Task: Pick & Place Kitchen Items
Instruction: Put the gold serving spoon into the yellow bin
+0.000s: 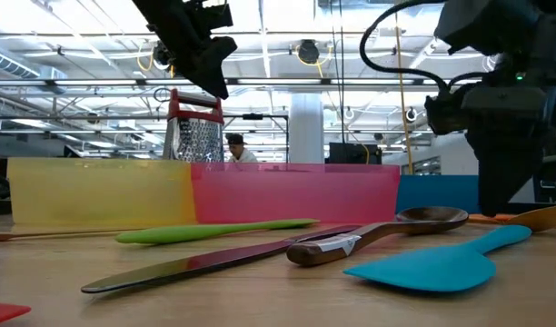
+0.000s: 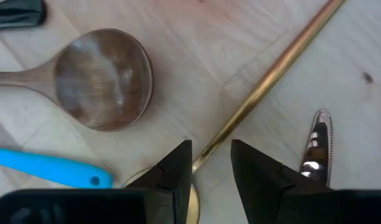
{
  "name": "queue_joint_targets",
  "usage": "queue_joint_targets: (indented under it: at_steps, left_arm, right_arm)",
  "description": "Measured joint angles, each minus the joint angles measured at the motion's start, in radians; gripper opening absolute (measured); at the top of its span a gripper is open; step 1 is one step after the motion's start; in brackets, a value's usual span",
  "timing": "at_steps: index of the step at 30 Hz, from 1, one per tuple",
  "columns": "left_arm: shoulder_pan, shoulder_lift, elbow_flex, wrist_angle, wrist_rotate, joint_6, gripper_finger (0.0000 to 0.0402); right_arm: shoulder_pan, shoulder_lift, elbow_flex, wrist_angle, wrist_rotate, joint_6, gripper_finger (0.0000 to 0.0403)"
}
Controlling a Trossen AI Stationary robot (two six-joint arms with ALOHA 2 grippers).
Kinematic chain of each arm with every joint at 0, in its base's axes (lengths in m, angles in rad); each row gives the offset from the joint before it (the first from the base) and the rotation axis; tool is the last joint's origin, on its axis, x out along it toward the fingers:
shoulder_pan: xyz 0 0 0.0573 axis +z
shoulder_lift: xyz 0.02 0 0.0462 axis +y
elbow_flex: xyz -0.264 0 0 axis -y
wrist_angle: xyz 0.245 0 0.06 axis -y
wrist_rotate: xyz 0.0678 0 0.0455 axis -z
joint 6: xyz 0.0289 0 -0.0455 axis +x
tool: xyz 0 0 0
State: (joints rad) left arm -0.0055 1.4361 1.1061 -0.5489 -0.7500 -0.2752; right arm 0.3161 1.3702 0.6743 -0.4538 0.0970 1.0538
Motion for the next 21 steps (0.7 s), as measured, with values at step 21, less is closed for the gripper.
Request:
queue_joint_targets:
  at_steps: [21]
  left_arm:
    - [-0.003, 0.000, 0.000, 0.000, 0.079, -0.030, 0.0129]
  right_arm:
    - [-0.015, 0.078, -0.012, 0.005, -0.014, -0.129, 0.0021]
